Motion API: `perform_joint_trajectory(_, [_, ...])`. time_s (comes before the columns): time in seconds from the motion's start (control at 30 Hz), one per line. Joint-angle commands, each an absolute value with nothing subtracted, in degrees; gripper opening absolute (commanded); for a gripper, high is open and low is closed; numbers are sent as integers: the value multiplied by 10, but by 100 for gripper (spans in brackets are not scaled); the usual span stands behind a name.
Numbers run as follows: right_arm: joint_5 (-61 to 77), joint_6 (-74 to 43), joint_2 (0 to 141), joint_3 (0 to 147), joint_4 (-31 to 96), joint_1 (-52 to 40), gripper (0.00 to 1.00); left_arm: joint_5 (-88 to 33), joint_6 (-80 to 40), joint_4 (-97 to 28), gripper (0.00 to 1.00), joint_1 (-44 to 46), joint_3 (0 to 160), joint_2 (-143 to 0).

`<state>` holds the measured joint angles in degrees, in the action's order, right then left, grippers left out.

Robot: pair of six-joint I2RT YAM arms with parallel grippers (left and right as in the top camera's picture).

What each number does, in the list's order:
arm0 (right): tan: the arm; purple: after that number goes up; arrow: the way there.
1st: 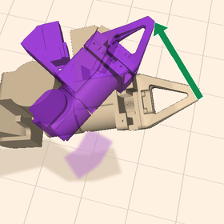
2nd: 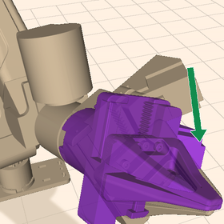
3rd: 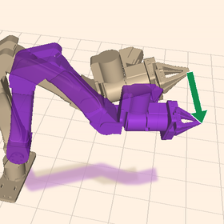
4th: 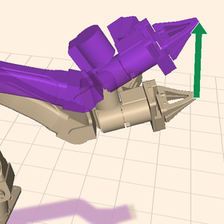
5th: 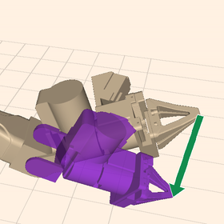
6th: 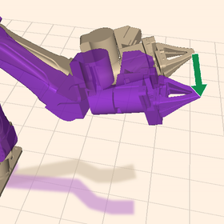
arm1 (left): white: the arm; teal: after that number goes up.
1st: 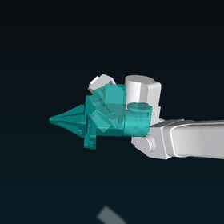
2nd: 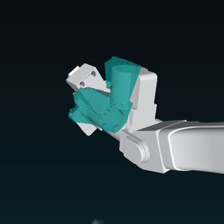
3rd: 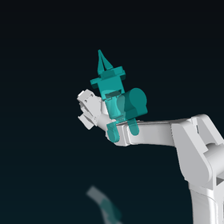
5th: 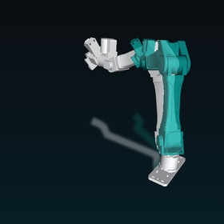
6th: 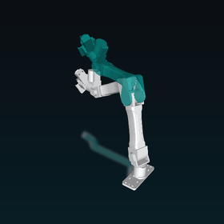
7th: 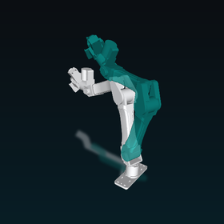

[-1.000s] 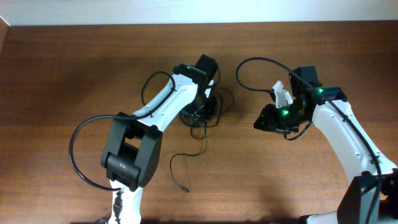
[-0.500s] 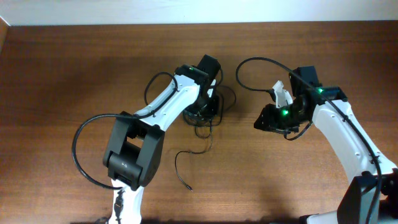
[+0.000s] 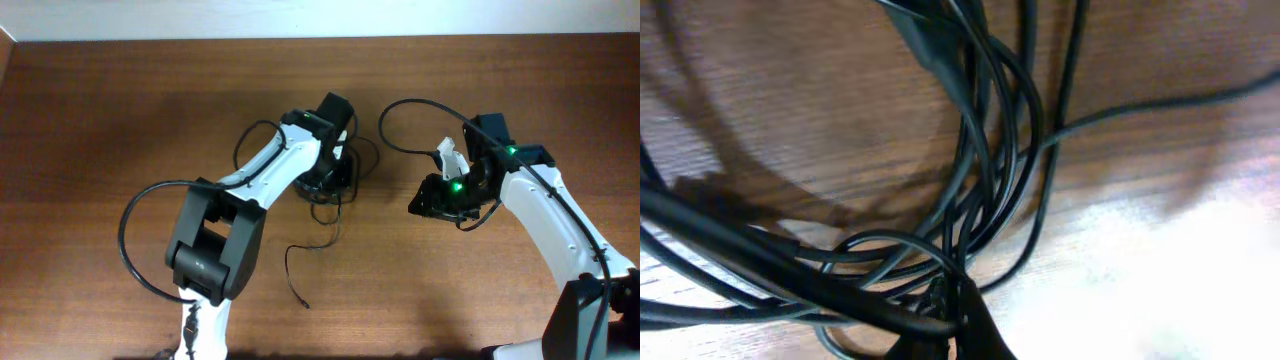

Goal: Untangle cables

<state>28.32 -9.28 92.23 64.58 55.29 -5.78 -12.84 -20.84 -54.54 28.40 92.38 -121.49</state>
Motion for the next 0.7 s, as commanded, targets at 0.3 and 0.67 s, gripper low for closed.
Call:
perform_joint_trajectory(0.3, [345, -95, 926, 643, 538, -60, 35, -324, -124, -552, 0, 226, 942, -1216])
perform_joint_trajectory(0.67, [342, -95, 926, 639, 539, -60, 36, -187, -226, -544, 44, 257, 938, -1221])
